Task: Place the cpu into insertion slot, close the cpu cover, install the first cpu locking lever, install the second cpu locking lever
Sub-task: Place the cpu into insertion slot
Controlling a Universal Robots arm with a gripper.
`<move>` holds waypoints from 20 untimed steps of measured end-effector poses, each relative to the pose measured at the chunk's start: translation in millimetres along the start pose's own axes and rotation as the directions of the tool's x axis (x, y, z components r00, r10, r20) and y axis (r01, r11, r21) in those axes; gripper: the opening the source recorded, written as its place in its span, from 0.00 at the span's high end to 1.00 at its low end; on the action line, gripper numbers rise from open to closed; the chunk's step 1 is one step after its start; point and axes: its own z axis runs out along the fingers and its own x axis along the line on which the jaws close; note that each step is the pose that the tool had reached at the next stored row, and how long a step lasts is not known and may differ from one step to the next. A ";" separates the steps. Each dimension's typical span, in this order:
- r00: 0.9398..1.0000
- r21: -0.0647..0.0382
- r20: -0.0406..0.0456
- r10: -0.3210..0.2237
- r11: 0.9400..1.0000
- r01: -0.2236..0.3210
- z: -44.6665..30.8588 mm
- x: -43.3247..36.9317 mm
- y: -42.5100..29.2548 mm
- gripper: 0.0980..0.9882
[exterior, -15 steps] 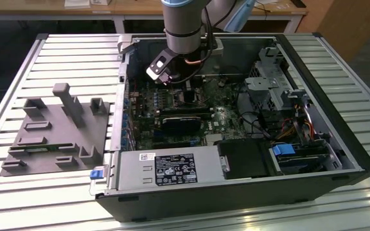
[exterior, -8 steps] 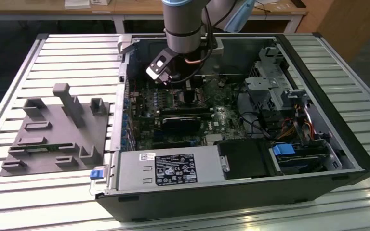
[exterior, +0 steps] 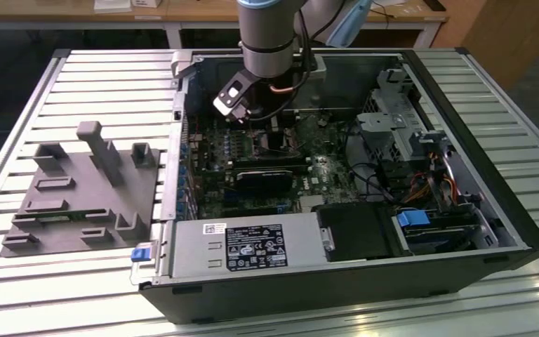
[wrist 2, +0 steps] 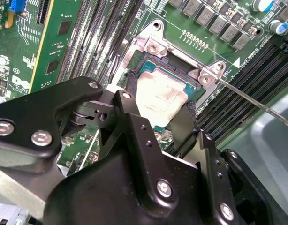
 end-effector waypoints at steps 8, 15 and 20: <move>1.000 0.000 -0.002 0.000 1.000 0.000 -1.4 0.1 0.4 0.51; 1.000 0.008 -0.001 0.000 1.000 0.000 -1.5 0.0 0.4 0.51; 1.000 0.008 -0.002 0.000 1.000 0.000 -0.3 0.1 0.3 0.51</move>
